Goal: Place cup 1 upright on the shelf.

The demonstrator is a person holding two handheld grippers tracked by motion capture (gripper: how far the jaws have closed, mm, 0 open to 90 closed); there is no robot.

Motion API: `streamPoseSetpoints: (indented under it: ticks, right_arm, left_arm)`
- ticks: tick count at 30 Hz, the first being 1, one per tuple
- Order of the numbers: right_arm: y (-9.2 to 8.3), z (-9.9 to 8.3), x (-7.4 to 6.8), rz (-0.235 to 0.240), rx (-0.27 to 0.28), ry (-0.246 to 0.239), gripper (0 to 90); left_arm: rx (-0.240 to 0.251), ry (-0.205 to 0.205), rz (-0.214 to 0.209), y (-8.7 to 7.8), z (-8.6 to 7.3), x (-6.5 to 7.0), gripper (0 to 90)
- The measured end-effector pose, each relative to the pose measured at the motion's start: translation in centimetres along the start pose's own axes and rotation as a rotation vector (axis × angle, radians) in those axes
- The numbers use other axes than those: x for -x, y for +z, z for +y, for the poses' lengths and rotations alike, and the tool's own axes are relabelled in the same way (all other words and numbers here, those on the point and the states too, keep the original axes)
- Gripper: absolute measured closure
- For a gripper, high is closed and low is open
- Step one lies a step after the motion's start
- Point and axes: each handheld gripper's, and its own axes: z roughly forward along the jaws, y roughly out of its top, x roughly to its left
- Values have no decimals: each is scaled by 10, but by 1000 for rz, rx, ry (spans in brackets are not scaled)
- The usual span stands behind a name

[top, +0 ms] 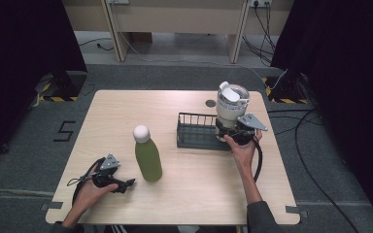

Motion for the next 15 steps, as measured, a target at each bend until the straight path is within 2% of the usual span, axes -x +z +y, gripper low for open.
streamPoseSetpoints:
  ticks: [15]
  right_arm:
    - [-3, -1, -2, -16, -4, 20, 92]
  left_arm:
    - [0, 0, 0, 0, 0, 0, 0]
